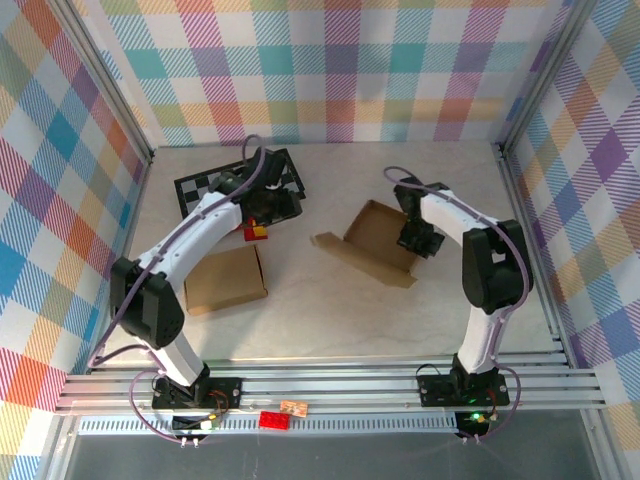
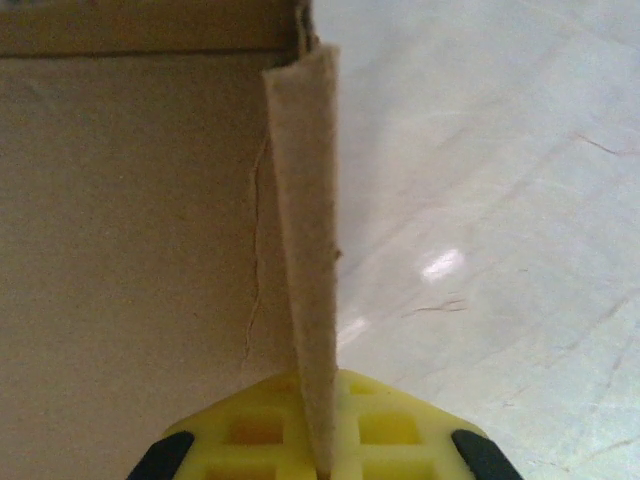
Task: Fold the paper box
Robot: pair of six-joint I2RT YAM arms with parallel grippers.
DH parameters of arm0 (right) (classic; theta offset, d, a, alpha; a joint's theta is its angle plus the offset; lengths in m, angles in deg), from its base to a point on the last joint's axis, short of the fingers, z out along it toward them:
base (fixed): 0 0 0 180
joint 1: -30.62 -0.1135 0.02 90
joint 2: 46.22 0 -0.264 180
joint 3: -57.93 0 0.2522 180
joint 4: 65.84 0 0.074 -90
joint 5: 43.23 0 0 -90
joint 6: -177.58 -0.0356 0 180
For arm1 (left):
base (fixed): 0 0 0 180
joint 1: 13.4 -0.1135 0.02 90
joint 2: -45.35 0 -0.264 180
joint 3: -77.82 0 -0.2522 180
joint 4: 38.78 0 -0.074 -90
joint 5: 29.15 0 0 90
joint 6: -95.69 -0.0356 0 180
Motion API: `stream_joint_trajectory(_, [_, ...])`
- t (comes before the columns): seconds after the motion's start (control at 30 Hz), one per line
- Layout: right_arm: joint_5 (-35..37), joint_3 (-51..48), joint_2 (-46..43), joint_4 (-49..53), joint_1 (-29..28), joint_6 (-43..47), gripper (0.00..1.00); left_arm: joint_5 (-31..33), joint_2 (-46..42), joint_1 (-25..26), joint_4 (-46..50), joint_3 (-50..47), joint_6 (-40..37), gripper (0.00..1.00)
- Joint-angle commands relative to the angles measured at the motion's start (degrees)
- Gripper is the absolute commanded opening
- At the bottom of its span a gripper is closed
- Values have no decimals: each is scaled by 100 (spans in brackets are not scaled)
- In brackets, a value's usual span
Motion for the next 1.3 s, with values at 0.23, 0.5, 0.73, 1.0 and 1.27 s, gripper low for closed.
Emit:
stream_joint_trajectory(0.23, [-1427, -96, -124, 695, 199, -2751, 0, -1160, -187, 382, -365, -1221, 102, 38])
stream_joint_trajectory(0.5, [-2115, -182, -129, 963, -11, -4462, 0, -1532, 338, 836, -1463, -1386, 634, 37])
stream_joint_trajectory(0.73, [-2949, -378, 175, 774, -329, -5529, 0, -1521, 656, 921, -1924, -1394, 819, 36])
stream_joint_trajectory(1.0, [-3149, -665, 179, 279, -652, -5935, 1, -1548, 849, 917, -2246, -1484, 860, 37])
stream_joint_trajectory(1.27, [-3209, -689, 130, 118, -723, -5699, 14, -1460, 982, 912, -2296, -1249, 771, 37])
